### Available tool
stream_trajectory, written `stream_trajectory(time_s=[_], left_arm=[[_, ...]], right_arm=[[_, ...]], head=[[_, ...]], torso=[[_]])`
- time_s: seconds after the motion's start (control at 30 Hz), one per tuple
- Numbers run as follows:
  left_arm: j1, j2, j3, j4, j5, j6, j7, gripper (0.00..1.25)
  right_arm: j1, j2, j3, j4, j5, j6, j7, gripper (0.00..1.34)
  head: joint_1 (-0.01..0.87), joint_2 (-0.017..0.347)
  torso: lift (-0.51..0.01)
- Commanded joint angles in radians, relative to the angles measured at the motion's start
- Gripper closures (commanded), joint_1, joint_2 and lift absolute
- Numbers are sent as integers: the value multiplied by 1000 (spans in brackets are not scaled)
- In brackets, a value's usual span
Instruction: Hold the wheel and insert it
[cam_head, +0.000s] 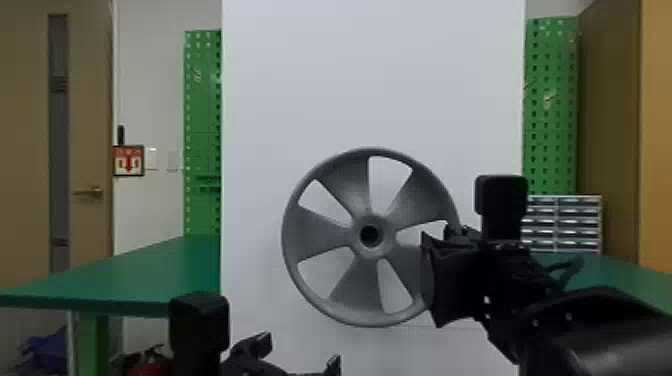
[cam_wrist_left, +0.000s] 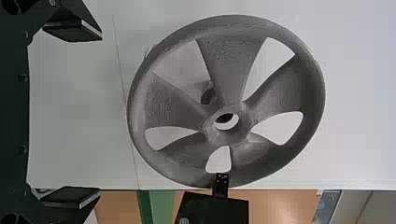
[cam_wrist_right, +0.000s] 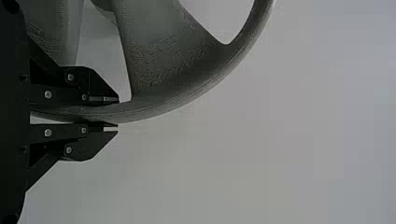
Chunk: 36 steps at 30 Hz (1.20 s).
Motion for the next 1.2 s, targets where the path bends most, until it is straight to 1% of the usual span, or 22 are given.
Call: stream_trajectory(time_s=[0.0,0.27,0.6,1.17], left_arm=[[0,0,0,0,0,0,0,114],[0,0,0,0,0,0,0,114],[0,0,0,0,0,0,0,114],[0,0,0,0,-1,0,0,114]], right_arm=[[-4,1,0,19,1,-13,8,1292],[-9,1,-2,53,11,-46,31,1292],[-7,1,3,69,24,-88,31,1292],[-21,1,6,113,31,-112,26,1296]], head=[[12,156],[12,156],[12,156],[12,156]], torso=[[-473],[-473],[-473],[-473]])
